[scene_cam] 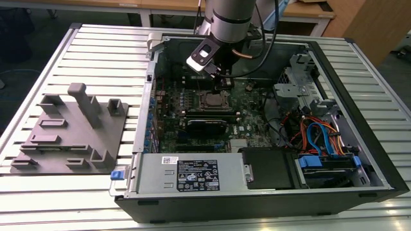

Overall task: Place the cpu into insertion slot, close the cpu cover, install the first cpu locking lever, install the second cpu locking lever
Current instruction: 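Install the first cpu locking lever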

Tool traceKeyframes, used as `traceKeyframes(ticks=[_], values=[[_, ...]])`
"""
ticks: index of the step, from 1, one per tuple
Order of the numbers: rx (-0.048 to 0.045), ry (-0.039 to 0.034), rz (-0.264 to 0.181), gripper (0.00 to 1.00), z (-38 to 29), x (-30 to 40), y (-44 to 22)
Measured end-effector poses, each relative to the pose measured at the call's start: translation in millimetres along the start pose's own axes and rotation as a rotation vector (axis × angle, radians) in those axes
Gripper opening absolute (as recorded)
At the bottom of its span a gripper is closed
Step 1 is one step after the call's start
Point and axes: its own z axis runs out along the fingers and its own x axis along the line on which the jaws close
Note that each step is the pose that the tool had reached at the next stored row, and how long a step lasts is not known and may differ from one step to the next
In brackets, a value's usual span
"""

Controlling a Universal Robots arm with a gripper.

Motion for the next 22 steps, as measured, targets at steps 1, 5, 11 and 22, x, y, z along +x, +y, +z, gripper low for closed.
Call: traceKeyframes(ticks=[1,5,11,22], values=[[0.0,0.0,0.0,0.1,0.0,0.0,0.0],[0.0001,0.0,0.0,0.1,-0.1,0.0,0.0],[0.0007,-0.0006,-0.03,0.1,-0.1,-0.1,-0.1],[0.0013,-0.002,-0.094,0.1,-1.6,0.3,-1.4]])
